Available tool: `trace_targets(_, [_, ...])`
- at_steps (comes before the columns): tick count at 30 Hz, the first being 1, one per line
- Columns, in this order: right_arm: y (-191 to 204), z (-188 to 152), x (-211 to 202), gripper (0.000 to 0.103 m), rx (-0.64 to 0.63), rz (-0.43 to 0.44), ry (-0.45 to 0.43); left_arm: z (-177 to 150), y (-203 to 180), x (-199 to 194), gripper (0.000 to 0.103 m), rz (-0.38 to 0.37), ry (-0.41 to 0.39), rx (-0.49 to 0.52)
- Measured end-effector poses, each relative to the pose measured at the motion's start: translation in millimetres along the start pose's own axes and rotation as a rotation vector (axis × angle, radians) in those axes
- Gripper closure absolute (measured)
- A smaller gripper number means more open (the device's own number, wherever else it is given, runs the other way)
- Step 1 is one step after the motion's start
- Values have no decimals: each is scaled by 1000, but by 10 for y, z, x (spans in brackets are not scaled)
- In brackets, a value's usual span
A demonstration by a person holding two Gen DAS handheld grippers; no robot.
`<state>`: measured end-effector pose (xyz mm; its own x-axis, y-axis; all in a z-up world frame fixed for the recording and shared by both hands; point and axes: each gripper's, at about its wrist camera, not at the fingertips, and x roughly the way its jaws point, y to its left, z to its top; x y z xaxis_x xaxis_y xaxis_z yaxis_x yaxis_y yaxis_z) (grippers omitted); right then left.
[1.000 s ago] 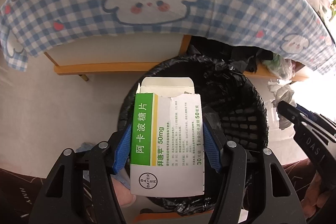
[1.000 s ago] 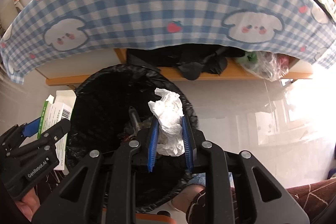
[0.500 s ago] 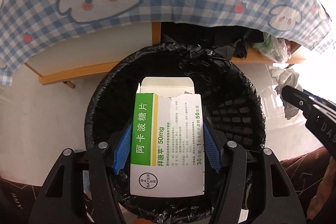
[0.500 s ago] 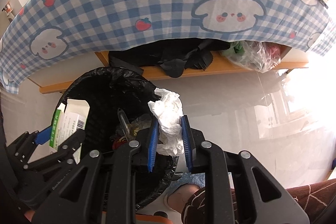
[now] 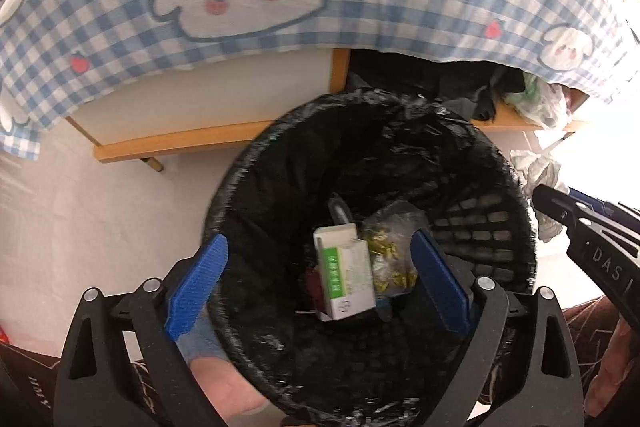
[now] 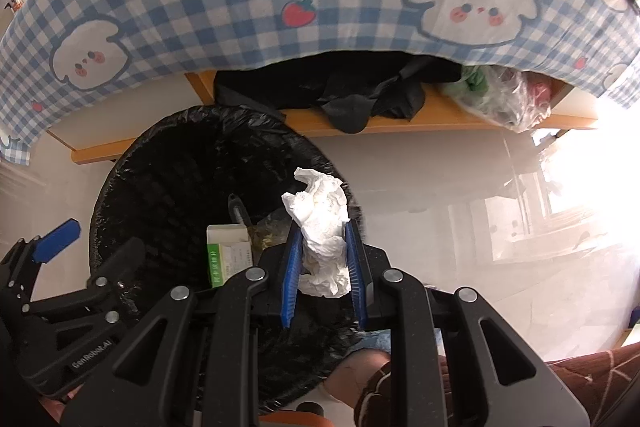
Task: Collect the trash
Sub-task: 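Open the left tool to drop the white medicine box while the right tool releases the tissue, then raise both open tools from the bin back over the table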
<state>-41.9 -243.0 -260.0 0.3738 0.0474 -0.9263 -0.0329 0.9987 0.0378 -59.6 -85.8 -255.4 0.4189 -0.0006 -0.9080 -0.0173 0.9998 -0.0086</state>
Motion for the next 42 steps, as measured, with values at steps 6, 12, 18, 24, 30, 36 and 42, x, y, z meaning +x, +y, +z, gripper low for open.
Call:
trace_targets(6, [200, -31, 144, 82, -23, 21, 25, -1, 268, -21, 6, 12, -6, -52])
trace_targets(12, [459, -76, 267, 81, -61, 41, 40, -26, 449, -26, 6, 19, -7, -72])
trace_targets(18, [677, -77, 334, 81, -97, 62, 52, -58, 623, -25, 6, 21, -5, -101])
trace_targets(24, [869, -53, 297, 80, -133, 73, 35, -44, 774, -90, 6, 43, -9, -129])
trace_targets(30, [857, -43, 242, 61, -132, 62, 22, -32, 806, -117, 6, 46, -8, -133])
trace_targets(36, [787, -4, 154, 42, -124, 34, -11, -23, 734, -126, 6, 55, -19, -98])
trace_targets(42, [683, 75, 27, 25, -103, -26, -49, -3, 707, -149, 6, 56, -22, -91])
